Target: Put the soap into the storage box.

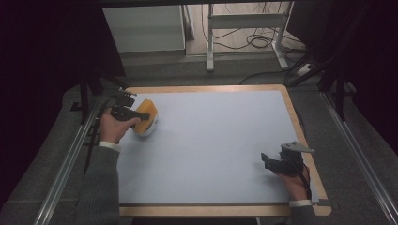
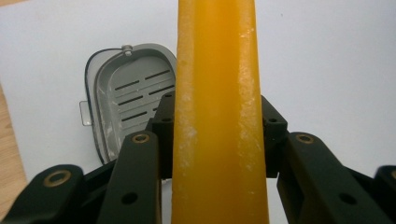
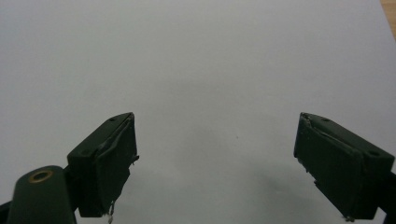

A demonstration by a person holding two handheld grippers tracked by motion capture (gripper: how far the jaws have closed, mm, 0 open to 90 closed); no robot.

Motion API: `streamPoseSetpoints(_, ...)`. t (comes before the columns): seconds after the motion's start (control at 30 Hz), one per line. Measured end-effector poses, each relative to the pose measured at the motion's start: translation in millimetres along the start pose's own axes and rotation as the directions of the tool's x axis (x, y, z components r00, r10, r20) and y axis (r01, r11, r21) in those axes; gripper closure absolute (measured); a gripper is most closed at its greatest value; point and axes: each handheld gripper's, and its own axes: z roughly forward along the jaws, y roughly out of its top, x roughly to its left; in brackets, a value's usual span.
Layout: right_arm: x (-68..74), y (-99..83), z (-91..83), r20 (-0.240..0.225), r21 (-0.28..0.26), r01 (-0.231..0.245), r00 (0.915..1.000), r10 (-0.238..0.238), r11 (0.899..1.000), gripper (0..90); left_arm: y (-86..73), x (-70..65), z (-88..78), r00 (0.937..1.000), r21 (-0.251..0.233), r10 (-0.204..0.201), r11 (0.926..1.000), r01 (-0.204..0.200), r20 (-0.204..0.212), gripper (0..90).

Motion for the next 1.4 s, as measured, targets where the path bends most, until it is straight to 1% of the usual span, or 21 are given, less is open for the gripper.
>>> streamPoseSetpoints(0.17, 0.5, -0.1, -0.2, 0.0, -0.001, 0.002, 1.0, -0.002, 1.0, 13.1, 5.3, 3.5, 1.9, 1.0, 0.006, -0.008, 1.0, 0.008, -0.005, 61.0)
streamPoseSetpoints(0.23, -0.1, -0.1, -0.4, 0.0, 0.0, 0.001, 1.0, -0.001, 1.0, 13.1, 7.9, 7.0, 4.2, 0.9997, 0.01, -0.018, 0.9998, 0.018, -0.014, 61.0)
streamPoseSetpoints(0.4, -1.3, -0.3, -0.7, 0.004, -0.002, -0.001, 1.0, 0.001, 1.0, 13.1, 10.2, 12.5, 9.5, 0.9993, 0.024, -0.035, 0.9991, 0.035, -0.016, 60.9)
streamPoseSetpoints(0.47, -1.8, -0.3, -0.9, 0.003, -0.003, -0.001, 1.0, 0.001, 1.0, 13.1, 10.7, 14.2, 11.6, 0.9986, 0.022, -0.047, 0.9986, 0.047, -0.023, 60.9)
streamPoseSetpoints(0.67, -2.0, -0.6, -0.6, 0.002, 0.0, 0.001, 1.0, -0.001, 1.0, 13.1, 12.2, 19.0, 16.5, 0.9978, 0.029, -0.061, 0.9977, 0.061, -0.026, 60.9)
streamPoseSetpoints(0.8, -2.1, -0.7, -0.6, 0.004, -0.001, -0.001, 1.0, 0.001, 1.0, 13.1, 12.0, 22.8, 21.4, 0.9964, 0.03, -0.075, 0.9967, 0.076, -0.041, 61.0)
streamPoseSetpoints(0.9, -2.5, -0.8, -0.7, 0.005, -0.001, -0.003, 1.0, 0.003, 1.0, 13.1, 10.4, 26.8, 25.4, 0.9952, 0.031, -0.092, 0.9952, 0.093, -0.034, 60.9)
streamPoseSetpoints(1.1, -3.1, -1.2, -0.5, 0.007, 0.001, -0.003, 1.0, 0.003, 1.0, 13.1, 7.1, 33.6, 33.6, 0.9924, 0.044, -0.115, 0.9921, 0.117, -0.044, 60.9)
streamPoseSetpoints(1.17, -3.3, -1.3, -0.4, 0.009, 0.001, -0.002, 1.0, 0.002, 1.0, 13.1, 6.9, 34.3, 34.7, 0.9928, 0.045, -0.111, 0.9926, 0.113, -0.047, 60.9)
streamPoseSetpoints(1.2, -3.3, -1.4, -0.3, 0.008, 0.0, -0.002, 1.0, 0.002, 1.0, 13.1, 6.4, 34.5, 36.4, 0.9921, 0.045, -0.117, 0.9918, 0.119, -0.043, 60.9)
streamPoseSetpoints(1.4, -3.5, -1.6, -0.4, 0.009, 0.002, -0.004, 0.9999, 0.004, 1.0, 13.1, 6.7, 36.7, 41.5, 0.9917, 0.055, -0.119, 0.9911, 0.122, -0.047, 60.9)
